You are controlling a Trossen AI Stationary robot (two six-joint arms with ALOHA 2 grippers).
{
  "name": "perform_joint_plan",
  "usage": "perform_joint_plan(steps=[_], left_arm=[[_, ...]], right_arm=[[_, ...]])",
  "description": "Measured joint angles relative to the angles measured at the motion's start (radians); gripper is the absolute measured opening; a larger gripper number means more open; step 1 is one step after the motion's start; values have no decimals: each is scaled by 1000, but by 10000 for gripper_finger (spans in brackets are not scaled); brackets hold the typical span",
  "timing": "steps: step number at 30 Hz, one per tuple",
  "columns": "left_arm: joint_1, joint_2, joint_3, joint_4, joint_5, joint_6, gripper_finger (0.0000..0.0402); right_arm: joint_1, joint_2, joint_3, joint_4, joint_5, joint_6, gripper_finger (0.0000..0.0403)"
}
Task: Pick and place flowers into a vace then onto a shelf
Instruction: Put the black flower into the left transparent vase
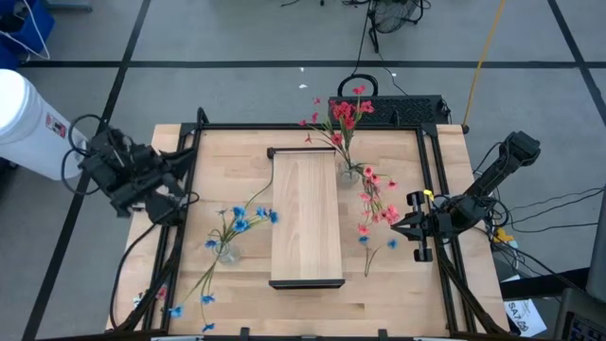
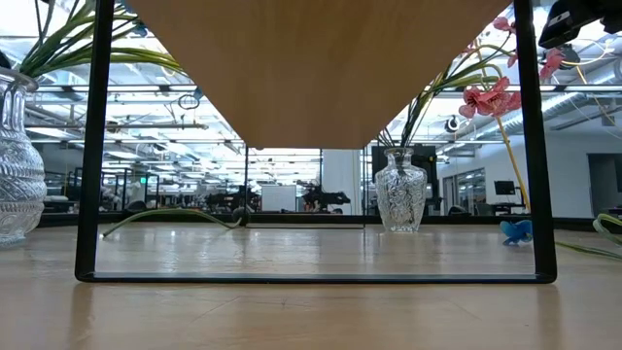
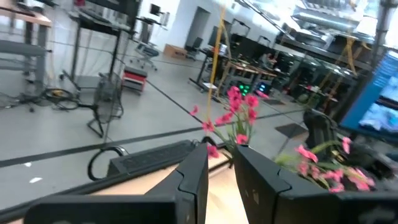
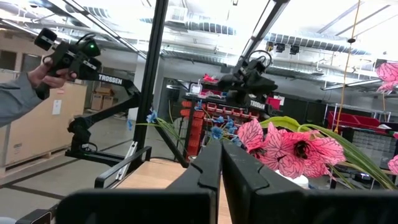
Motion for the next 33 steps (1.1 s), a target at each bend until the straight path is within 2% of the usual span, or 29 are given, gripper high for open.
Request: perform_joint_plan(steps=[4, 8, 10, 17, 20, 23, 25, 30, 33], left_arm=[[24, 49, 35, -15, 0, 4, 81], [76, 124, 100, -26, 2, 69, 81], [97, 163, 152, -23, 1, 95, 81], [149, 272, 384, -38, 3, 328, 81], [219, 294, 462, -162, 6, 328, 81], [318, 311, 485, -294, 99, 300, 81], [390, 321, 483, -336, 121, 256, 81], [612, 370, 483, -359, 4, 278, 81], [654, 371, 481, -372, 4, 229, 80]], right_arm=[[0, 0, 0, 0, 0, 0, 8], [0, 0, 0, 0, 0, 0, 8], [0, 0, 0, 0, 0, 0, 8], [0, 0, 0, 0, 0, 0, 8], [0, 0, 0, 0, 0, 0, 8], [0, 0, 0, 0, 0, 0, 9], [0, 0, 0, 0, 0, 0, 8], [0, 0, 0, -1, 0, 0, 8], [0, 0, 0, 0, 0, 0, 8]])
